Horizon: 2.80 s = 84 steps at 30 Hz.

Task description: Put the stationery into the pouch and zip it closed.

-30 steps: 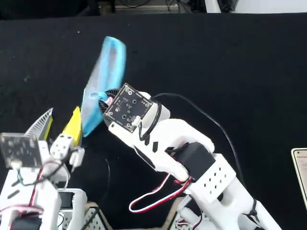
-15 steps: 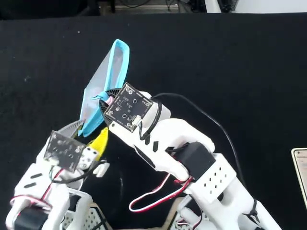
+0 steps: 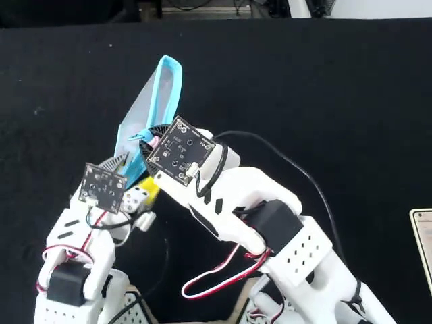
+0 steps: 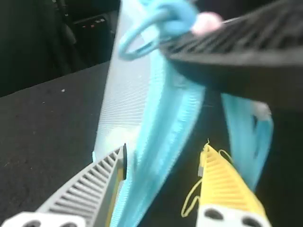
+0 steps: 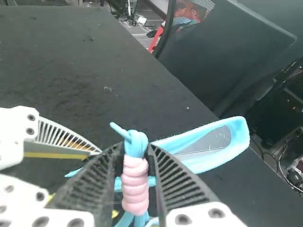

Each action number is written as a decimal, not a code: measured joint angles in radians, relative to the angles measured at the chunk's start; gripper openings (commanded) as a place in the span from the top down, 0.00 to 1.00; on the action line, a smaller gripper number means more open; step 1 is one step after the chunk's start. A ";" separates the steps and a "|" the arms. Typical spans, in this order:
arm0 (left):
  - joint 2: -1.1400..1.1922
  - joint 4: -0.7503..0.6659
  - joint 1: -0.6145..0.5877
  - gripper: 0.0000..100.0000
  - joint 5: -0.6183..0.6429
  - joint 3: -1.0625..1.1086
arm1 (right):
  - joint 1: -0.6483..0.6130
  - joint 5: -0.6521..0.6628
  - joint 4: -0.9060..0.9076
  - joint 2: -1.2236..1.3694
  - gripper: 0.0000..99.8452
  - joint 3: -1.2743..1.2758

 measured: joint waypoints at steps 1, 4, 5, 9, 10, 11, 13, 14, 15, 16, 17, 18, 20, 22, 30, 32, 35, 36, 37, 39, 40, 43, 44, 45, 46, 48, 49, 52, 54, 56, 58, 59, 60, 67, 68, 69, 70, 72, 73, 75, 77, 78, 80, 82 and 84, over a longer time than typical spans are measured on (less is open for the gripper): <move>0.003 -0.011 -0.012 0.77 0.003 0.006 | 0.000 0.000 0.000 0.000 0.99 0.000; -0.003 -0.023 -0.020 0.89 0.005 0.006 | 0.000 0.000 0.000 0.000 0.99 0.000; -0.005 -0.023 -0.017 0.94 0.005 0.006 | 0.000 0.000 0.000 0.000 0.99 0.000; -0.006 -0.023 -0.018 0.96 0.006 0.006 | 0.000 0.000 0.000 0.000 0.99 0.000; -0.006 -0.023 -0.018 0.98 0.006 0.006 | 0.000 0.000 0.000 0.000 0.99 0.000; -0.006 -0.023 -0.018 0.97 0.006 0.006 | -0.002 0.000 0.000 0.000 0.99 0.000; -0.006 -0.023 -0.018 0.97 0.006 0.006 | -0.002 0.000 0.000 0.000 0.99 0.000; -0.006 -0.021 -0.018 0.97 0.006 0.006 | 0.008 0.000 0.000 0.000 0.99 0.000; -0.009 -0.014 -0.018 0.97 0.006 0.005 | 0.021 0.000 0.000 0.000 0.99 0.000; -0.009 0.003 -0.017 0.97 0.006 -0.006 | 0.040 0.000 0.000 0.000 0.99 0.000; -0.003 0.026 -0.017 0.97 0.006 -0.021 | 0.055 0.000 0.000 0.000 0.99 0.000; 0.000 0.057 -0.017 0.97 0.006 -0.038 | 0.071 0.000 0.000 0.000 0.99 0.000; -0.003 0.109 -0.017 0.97 0.006 -0.072 | 0.094 0.000 0.000 0.000 0.99 0.000; -0.009 0.146 -0.017 0.97 0.003 -0.091 | 0.112 0.000 0.000 0.000 0.99 0.000; -0.008 0.222 -0.015 0.97 -0.054 -0.137 | 0.170 0.002 -0.041 0.000 0.99 0.057; -0.009 0.244 -0.015 0.97 -0.054 -0.144 | 0.187 0.002 -0.098 0.000 0.99 0.092; -0.009 0.250 -0.014 0.97 -0.054 -0.144 | 0.196 0.002 -0.190 0.000 0.99 0.147; -0.009 0.250 -0.014 0.97 -0.054 -0.144 | 0.196 0.002 -0.213 -0.002 0.99 0.163; -0.009 0.250 -0.014 0.97 -0.054 -0.144 | 0.196 0.002 -0.235 -0.002 0.99 0.173; -0.009 0.249 -0.014 0.97 -0.054 -0.144 | 0.196 0.002 -0.262 -0.002 0.99 0.190; -0.009 0.249 -0.014 0.97 -0.054 -0.144 | 0.196 0.002 -0.272 -0.002 0.99 0.192; -0.009 0.249 -0.014 0.97 -0.054 -0.144 | 0.196 0.002 -0.296 -0.002 0.99 0.196; -0.009 0.249 -0.014 0.97 -0.054 -0.144 | 0.196 0.002 -0.304 -0.002 0.99 0.196; -0.009 0.249 -0.014 0.97 -0.054 -0.144 | 0.206 0.002 -0.316 -0.002 0.99 0.198; -0.009 0.249 -0.014 0.97 -0.054 -0.144 | 0.218 0.000 -0.333 -0.002 0.99 0.198; -0.009 0.245 -0.014 0.97 -0.055 -0.146 | 0.238 -0.029 -0.361 0.000 0.99 0.198; -0.011 0.245 -0.014 0.97 -0.055 -0.146 | 0.247 -0.041 -0.368 0.003 0.99 0.198; -0.011 0.245 -0.014 0.97 -0.055 -0.147 | 0.276 -0.061 -0.376 0.066 0.99 0.184; -0.011 0.245 -0.014 0.97 -0.055 -0.147 | 0.301 -0.064 -0.376 0.123 0.99 0.149; -0.011 0.244 -0.014 0.97 -0.055 -0.147 | 0.311 -0.066 -0.376 0.172 0.99 0.123; -0.011 0.259 -0.015 0.97 -0.054 -0.147 | 0.334 -0.068 -0.381 0.207 0.99 0.098; -0.011 0.264 -0.021 0.97 -0.051 -0.144 | 0.365 -0.068 -0.388 0.221 0.99 0.089; 0.002 0.264 -0.021 0.97 -0.051 -0.144 | 0.393 -0.071 -0.393 0.232 0.99 0.086; -0.014 0.264 -0.020 0.97 -0.055 -0.144 | 0.420 -0.069 -0.402 0.244 0.99 0.077; -0.014 0.264 -0.020 0.97 -0.055 -0.144 | 0.420 -0.069 -0.402 0.244 0.99 0.077; -0.014 0.264 -0.018 0.97 -0.055 -0.144 | 0.417 -0.069 -0.402 0.244 0.99 0.077; -0.014 0.264 -0.018 0.97 -0.055 -0.144 | 0.417 -0.069 -0.402 0.244 0.99 0.077; -0.014 0.264 -0.020 0.91 -0.055 -0.144 | 0.420 -0.069 -0.402 0.245 0.99 0.077; -0.014 0.264 -0.020 0.87 -0.055 -0.144 | 0.419 -0.069 -0.402 0.245 0.99 0.077; -0.014 0.264 -0.020 0.80 -0.055 -0.144 | 0.404 -0.069 -0.387 0.245 0.99 0.069; -0.014 0.264 -0.020 0.78 -0.055 -0.144 | 0.373 -0.069 -0.325 0.239 0.99 0.038; -0.014 0.264 -0.020 0.79 -0.055 -0.144 | 0.351 -0.069 -0.284 0.224 0.99 0.014; -0.014 0.256 -0.020 0.81 -0.055 -0.144 | 0.296 -0.068 -0.195 0.184 0.99 -0.037; -0.014 0.241 -0.018 0.81 -0.055 -0.144 | 0.238 -0.068 -0.107 0.143 0.99 -0.084; -0.014 0.245 -0.018 0.81 -0.055 -0.158 | 0.181 -0.068 -0.043 0.112 0.99 -0.129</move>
